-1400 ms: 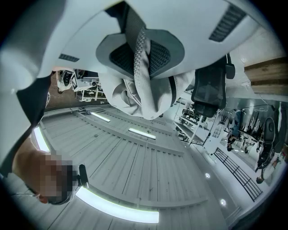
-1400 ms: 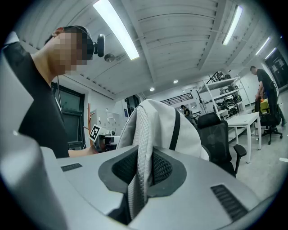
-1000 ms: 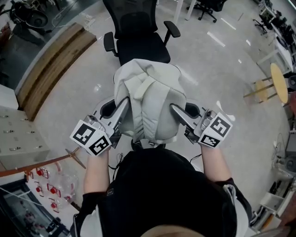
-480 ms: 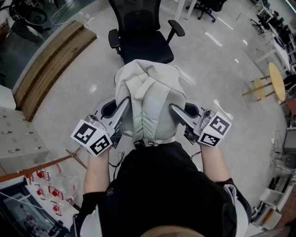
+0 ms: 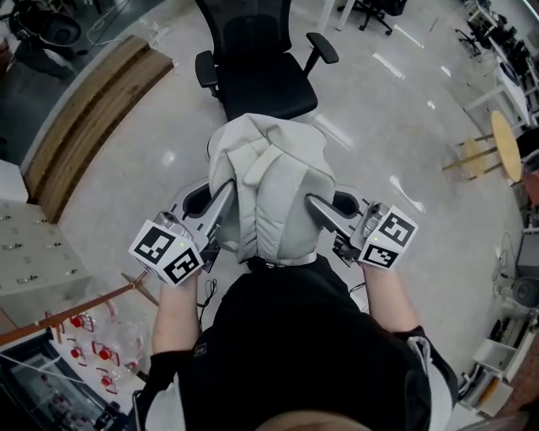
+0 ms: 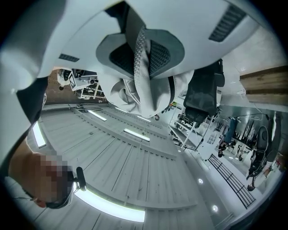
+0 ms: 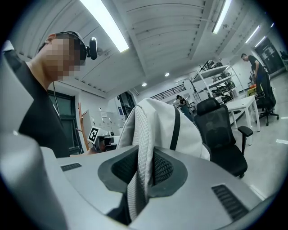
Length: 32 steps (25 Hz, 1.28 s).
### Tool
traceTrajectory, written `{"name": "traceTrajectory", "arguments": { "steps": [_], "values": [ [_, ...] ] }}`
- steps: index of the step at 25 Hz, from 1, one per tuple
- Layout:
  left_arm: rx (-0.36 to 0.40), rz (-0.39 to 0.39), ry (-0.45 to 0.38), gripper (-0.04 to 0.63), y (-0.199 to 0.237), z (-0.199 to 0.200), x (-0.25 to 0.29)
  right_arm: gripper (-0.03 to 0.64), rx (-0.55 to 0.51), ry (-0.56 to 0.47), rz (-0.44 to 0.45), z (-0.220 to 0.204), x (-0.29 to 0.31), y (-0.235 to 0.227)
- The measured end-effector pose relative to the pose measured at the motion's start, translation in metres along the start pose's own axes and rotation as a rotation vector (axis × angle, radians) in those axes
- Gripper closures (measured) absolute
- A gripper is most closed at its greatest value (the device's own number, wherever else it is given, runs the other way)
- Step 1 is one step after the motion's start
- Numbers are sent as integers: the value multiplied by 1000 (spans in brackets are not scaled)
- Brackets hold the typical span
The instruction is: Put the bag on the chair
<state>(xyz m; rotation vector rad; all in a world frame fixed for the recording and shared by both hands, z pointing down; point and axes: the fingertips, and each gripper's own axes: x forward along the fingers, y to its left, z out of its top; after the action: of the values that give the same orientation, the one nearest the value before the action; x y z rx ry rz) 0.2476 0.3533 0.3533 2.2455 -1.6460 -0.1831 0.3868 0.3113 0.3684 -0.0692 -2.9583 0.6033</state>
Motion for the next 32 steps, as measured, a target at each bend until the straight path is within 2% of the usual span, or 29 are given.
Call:
{"name": "traceTrajectory", "arguments": {
  "steps": [9,17,24,32],
  "values": [
    [-13,80,22,537,52,13,69,548,-12,5,59,26,29,-95],
    [10,145,-15,537,96,52,149,548,-70,1,132,80,50,-183],
    [23,172,-45,537,105,72,190,548,-122,-6,158,115,48,-227],
    [-6,146,-17,535,137,75,214,548,-67,-12,122,121,67,-258]
  ]
}}
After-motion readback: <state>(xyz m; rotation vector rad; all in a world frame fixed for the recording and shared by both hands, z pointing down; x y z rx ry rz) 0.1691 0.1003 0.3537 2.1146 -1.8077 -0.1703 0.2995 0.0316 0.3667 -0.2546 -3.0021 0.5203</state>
